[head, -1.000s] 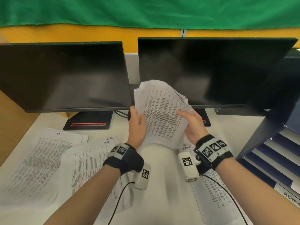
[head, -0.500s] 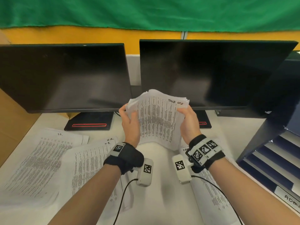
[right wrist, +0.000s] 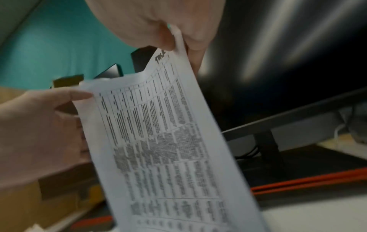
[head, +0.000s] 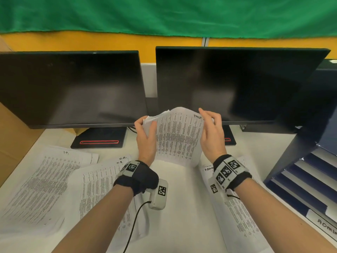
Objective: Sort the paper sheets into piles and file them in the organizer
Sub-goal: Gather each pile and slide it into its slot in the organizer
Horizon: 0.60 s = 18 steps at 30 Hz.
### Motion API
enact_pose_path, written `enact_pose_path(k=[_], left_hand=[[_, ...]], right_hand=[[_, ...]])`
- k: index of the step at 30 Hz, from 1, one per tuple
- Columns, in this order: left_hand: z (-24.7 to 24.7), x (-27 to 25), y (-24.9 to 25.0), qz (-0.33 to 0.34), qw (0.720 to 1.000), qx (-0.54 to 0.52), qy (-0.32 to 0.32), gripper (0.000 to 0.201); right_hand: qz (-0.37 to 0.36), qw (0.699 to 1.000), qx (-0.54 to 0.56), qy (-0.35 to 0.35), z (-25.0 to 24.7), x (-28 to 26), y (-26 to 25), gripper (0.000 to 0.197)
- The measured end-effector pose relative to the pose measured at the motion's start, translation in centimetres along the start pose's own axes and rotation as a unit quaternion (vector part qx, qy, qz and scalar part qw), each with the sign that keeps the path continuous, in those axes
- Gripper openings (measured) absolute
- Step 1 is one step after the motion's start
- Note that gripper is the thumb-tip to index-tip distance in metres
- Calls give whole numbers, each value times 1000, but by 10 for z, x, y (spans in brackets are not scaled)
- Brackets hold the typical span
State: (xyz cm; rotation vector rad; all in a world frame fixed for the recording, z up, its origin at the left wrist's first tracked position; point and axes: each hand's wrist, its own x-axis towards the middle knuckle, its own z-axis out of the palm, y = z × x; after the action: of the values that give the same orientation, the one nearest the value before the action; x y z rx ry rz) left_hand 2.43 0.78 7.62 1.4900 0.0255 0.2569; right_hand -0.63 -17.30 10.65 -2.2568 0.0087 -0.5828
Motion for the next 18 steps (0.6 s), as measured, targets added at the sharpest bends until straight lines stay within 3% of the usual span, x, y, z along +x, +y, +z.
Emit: enact_pose_path(k=[5,13,18], left_hand=[[5,2,3,18,999,26,8,37],[15,20,27,-68,989,30,128,44],[13,30,28,-81,985,31,148,38]], right_hand=[[-3,996,56,64,2,2,-3,10],[-33,995,95,29,8,-6,-8,14],[8,993,119,-5,9,-15,-8,26]])
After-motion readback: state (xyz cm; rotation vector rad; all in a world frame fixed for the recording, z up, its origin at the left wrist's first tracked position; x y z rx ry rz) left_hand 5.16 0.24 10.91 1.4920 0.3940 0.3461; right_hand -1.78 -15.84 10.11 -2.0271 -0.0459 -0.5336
